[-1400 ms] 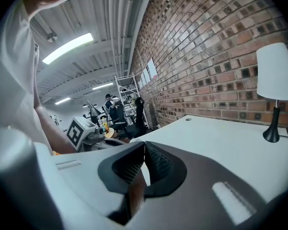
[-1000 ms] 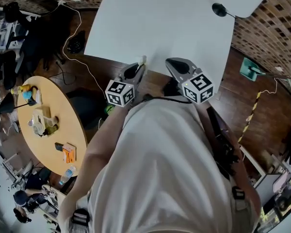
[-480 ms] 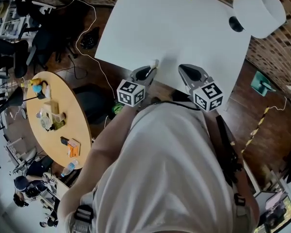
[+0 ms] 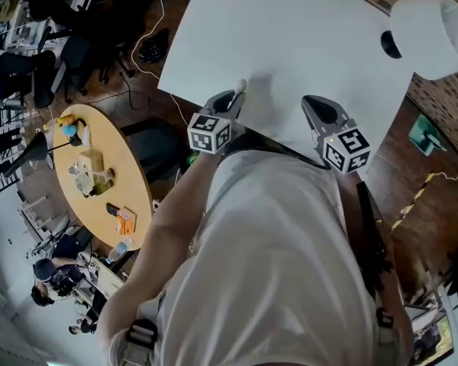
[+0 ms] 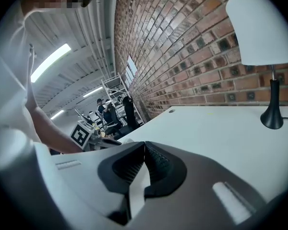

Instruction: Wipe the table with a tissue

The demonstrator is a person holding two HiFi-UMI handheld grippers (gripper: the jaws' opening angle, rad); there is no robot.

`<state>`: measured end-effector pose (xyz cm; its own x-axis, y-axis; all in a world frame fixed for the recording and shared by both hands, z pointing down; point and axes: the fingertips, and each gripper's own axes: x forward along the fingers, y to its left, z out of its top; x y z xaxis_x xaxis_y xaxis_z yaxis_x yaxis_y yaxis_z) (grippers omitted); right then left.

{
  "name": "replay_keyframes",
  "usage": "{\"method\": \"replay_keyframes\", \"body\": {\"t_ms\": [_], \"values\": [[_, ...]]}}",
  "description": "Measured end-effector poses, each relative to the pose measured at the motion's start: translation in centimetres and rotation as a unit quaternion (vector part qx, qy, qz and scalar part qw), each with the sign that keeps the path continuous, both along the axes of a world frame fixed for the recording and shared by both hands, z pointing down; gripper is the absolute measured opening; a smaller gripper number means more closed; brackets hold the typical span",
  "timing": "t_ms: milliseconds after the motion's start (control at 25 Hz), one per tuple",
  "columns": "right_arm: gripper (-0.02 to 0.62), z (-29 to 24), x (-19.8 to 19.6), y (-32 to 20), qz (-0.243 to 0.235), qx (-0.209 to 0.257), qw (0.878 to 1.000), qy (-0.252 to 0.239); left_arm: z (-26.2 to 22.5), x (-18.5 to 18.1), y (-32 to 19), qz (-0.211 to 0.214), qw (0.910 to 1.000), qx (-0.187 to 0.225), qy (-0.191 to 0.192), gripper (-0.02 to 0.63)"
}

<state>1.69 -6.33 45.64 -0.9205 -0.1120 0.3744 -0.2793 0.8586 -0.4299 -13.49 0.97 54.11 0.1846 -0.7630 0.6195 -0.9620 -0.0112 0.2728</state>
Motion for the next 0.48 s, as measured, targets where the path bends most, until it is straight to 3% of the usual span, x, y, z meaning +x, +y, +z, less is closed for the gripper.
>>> {"method": "replay_keyframes", "body": {"t_ms": [320, 480], "values": [[0.008, 0.2, -3.7, -2.1, 0.047, 0.000, 0.999, 0.023, 2.9, -10.9, -3.4, -0.021, 0.9973, -0.046, -0.054, 0.058], [0.008, 0.2, -4.9, -2.4, 0.085, -0.005, 0.996, 0.038, 3.9, -16.0, -6.8, -0.006, 0.9953, -0.060, -0.076, 0.058]]}}
